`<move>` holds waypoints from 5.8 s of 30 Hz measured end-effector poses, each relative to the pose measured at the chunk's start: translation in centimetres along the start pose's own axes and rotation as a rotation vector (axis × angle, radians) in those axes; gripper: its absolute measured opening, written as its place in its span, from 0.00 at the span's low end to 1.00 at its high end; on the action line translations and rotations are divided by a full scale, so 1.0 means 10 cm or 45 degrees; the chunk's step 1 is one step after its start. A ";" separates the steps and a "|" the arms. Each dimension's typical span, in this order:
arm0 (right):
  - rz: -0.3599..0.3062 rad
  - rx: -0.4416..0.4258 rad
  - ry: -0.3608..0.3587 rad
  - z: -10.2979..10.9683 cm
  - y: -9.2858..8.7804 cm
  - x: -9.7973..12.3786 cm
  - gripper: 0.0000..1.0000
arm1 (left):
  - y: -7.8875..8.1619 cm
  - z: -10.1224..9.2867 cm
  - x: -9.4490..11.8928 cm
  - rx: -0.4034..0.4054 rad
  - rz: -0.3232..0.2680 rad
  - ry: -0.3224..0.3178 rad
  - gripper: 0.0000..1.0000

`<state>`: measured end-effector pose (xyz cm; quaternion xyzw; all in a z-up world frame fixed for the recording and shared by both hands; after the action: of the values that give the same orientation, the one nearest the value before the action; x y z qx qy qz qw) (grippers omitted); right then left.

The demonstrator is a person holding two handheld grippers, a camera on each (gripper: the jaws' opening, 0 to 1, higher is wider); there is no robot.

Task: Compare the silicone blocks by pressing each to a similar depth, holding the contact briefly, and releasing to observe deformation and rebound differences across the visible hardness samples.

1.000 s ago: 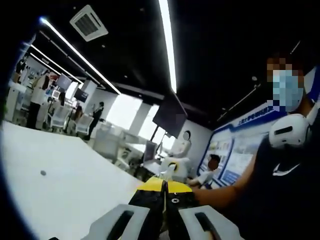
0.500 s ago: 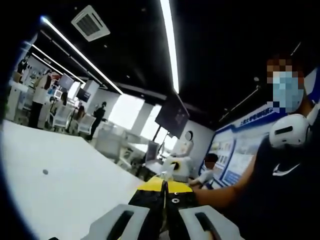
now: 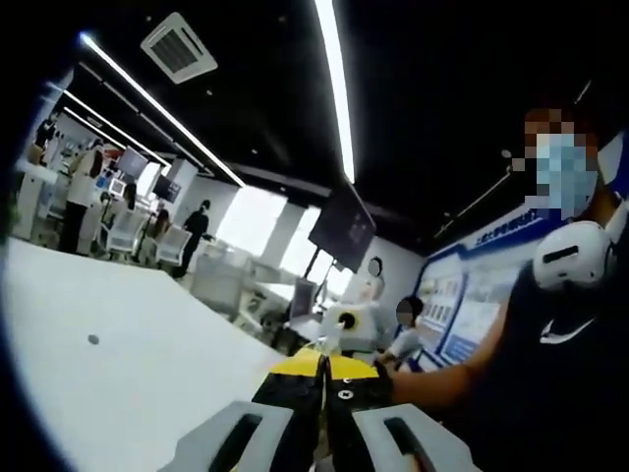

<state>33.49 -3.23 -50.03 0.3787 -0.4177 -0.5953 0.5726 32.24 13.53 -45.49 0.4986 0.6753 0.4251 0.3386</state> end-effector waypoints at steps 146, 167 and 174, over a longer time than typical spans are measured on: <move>-0.114 0.310 -0.762 -0.61 -0.01 0.78 0.96 | 0.02 0.24 0.16 -0.018 -0.177 0.214 0.00; 0.130 0.203 -1.106 -0.64 -1.17 1.64 0.96 | 0.02 0.37 0.45 0.111 -0.281 0.318 0.00; 0.155 0.150 -1.146 -0.55 -1.36 1.73 0.96 | -0.06 0.37 0.48 0.164 -0.277 0.348 0.00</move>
<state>32.60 -20.90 -64.23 0.0890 -0.6797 -0.6409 0.3455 34.00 18.95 -47.69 0.3810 0.7907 0.4057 0.2552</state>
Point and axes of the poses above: the point that each gripper's makers call its tool centre point, and the gripper's own axes: x roughly backward along the fingers, z roughly to its left, y roughly out of its top, the point moved 8 cm from there along x, roughly backward along the fingers, and after that the axes turned 4 degrees about z, right-handed, at the moved point
